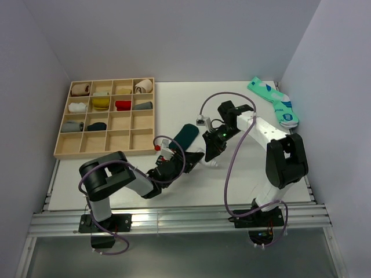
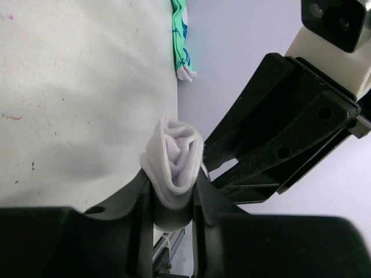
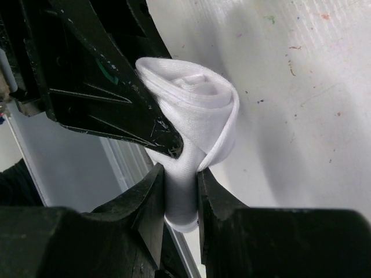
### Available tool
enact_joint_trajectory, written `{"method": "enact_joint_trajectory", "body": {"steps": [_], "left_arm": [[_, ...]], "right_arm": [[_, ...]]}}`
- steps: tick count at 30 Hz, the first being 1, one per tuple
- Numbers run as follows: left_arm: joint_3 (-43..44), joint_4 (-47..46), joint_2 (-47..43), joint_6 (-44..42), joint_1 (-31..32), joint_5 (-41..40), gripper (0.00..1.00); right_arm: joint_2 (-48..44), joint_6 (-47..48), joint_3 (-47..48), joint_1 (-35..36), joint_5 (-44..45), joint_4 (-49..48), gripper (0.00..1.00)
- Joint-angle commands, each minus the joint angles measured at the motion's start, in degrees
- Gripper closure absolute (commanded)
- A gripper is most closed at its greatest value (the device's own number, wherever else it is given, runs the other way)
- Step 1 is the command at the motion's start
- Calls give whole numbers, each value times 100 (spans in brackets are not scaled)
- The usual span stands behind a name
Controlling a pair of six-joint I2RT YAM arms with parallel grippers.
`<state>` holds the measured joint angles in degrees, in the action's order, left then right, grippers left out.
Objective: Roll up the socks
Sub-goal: Pick up the sock at the center of the board.
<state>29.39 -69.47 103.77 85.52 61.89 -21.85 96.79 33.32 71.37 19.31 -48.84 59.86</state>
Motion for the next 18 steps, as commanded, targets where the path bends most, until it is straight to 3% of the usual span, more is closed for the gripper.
{"method": "enact_joint_trajectory", "body": {"steps": [1, 4, 6, 9, 12, 15, 18], "left_arm": [[278, -453, 65, -8, -45, 84, 81], [339, -322, 12, -70, -45, 102, 94], [305, -286, -58, -114, -54, 75, 100], [234, -138, -269, -254, -63, 31, 100], [164, 38, -576, -377, -98, -21, 100], [103, 267, -796, -527, -133, -39, 100], [76, 618, -1112, -720, -247, 145, 100]], "right_arm": [[-371, -97, 123, 240, -249, 106, 100], [-451, -115, 105, 240, -135, 53, 100], [-564, -142, 79, 240, -73, 18, 86], [-749, -185, -9, 240, 67, -70, 64], [-899, -247, -71, 222, 242, -140, 48], [-1074, -291, -141, 178, 427, -237, 38], [-1320, -431, -229, 126, 551, -439, 35]]}}
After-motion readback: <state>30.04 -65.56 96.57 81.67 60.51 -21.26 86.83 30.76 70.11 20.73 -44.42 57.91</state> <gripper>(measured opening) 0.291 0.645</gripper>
